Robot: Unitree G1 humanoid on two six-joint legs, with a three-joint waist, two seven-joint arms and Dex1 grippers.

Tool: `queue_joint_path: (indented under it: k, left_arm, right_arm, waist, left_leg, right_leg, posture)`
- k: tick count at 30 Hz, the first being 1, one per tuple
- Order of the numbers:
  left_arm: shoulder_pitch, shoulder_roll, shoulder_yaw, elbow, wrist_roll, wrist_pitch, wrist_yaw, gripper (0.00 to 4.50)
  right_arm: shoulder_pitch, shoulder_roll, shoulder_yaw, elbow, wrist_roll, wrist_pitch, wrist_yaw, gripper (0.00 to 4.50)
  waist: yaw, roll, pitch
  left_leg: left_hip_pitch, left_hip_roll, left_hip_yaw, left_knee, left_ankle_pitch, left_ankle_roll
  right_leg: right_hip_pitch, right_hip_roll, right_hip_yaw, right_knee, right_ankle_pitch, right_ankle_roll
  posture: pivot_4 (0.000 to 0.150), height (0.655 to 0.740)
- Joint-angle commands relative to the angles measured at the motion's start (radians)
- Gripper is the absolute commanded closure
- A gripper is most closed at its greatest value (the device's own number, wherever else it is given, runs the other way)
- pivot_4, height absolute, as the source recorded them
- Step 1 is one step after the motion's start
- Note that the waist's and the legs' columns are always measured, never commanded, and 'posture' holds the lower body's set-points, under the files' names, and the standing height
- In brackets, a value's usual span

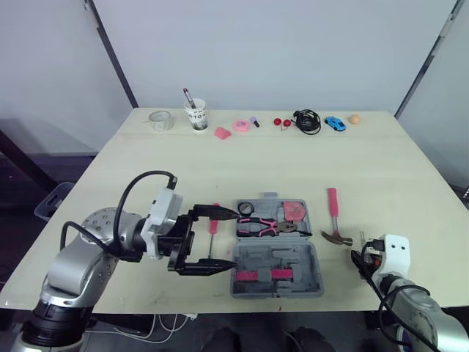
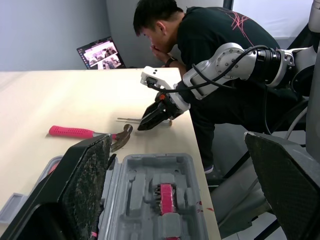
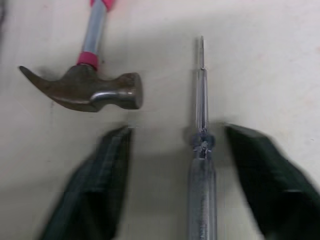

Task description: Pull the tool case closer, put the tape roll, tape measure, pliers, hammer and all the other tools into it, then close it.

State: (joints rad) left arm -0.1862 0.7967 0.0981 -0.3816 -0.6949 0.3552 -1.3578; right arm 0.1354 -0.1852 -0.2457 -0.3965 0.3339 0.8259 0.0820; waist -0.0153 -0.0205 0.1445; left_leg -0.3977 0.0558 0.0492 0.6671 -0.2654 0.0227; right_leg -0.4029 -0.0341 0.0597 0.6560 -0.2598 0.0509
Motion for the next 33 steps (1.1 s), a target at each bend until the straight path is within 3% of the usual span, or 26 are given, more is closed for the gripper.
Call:
queue_joint_path:
  k: [1,8,16,20,26,33]
  left_arm:
    - [0.020,0.003,0.018,-0.005,0.000,-0.032,-0.009,0.00]
    - [0.047,0.016,0.037,0.030,0.016,-0.077,-0.037,0.00]
    - [0.059,0.025,0.046,0.075,0.016,-0.091,-0.042,0.00]
    - [0.050,0.027,0.038,0.089,0.020,-0.096,-0.047,0.00]
    - [0.043,0.014,0.032,0.099,0.030,-0.126,-0.057,0.00]
    - [0.061,0.030,0.037,0.081,0.024,-0.121,-0.058,0.00]
  right_arm:
    - [0.025,-0.039,-0.040,-0.056,-0.001,-0.013,0.014,0.08]
    - [0.065,-0.173,-0.108,-0.123,0.023,0.004,0.099,0.08]
    - [0.013,-0.480,-0.126,0.001,0.126,-0.023,0.462,0.08]
    - [-0.038,-0.567,-0.093,0.082,0.135,-0.089,0.603,0.08]
    - [-0.136,-0.782,0.129,0.252,-0.012,-0.402,0.950,0.08]
    - [-0.350,-0.839,0.343,0.548,-0.210,-0.867,1.202,0.08]
  waist:
    - [0.000,0.000,0.000]
    - [-0.001,0.000,0.000]
    - [-0.002,-0.001,0.001]
    - [0.000,-0.002,0.002]
    - [0.001,-0.001,0.003]
    - [0.000,-0.001,0.005]
  left_leg:
    - [0.000,0.000,0.000,0.000,0.000,0.000]
    - [0.000,0.000,0.000,0.000,0.000,0.000]
    - [0.000,0.000,0.001,0.000,0.000,0.000]
    - [0.000,0.000,0.001,0.000,0.000,0.000]
    - [0.000,0.000,0.002,0.000,0.000,0.000]
    - [0.000,0.000,0.004,0.001,0.000,0.000]
  right_leg:
    - [0.000,0.000,0.000,0.000,0.000,0.000]
    - [0.000,0.000,0.000,0.000,0.000,0.000]
    - [0.000,0.000,0.000,-0.001,0.000,0.000]
    - [0.000,0.000,0.000,-0.001,0.000,0.000]
    - [0.000,0.000,0.000,-0.002,0.000,0.000]
    - [0.000,0.000,-0.001,-0.001,0.000,0.000]
  posture:
    - [0.150,0.7400]
    - [0.150,0.7400]
    - [0.150,0.7400]
    - [0.150,0.7400]
    - [0.150,0.7400]
    - [0.150,0.7400]
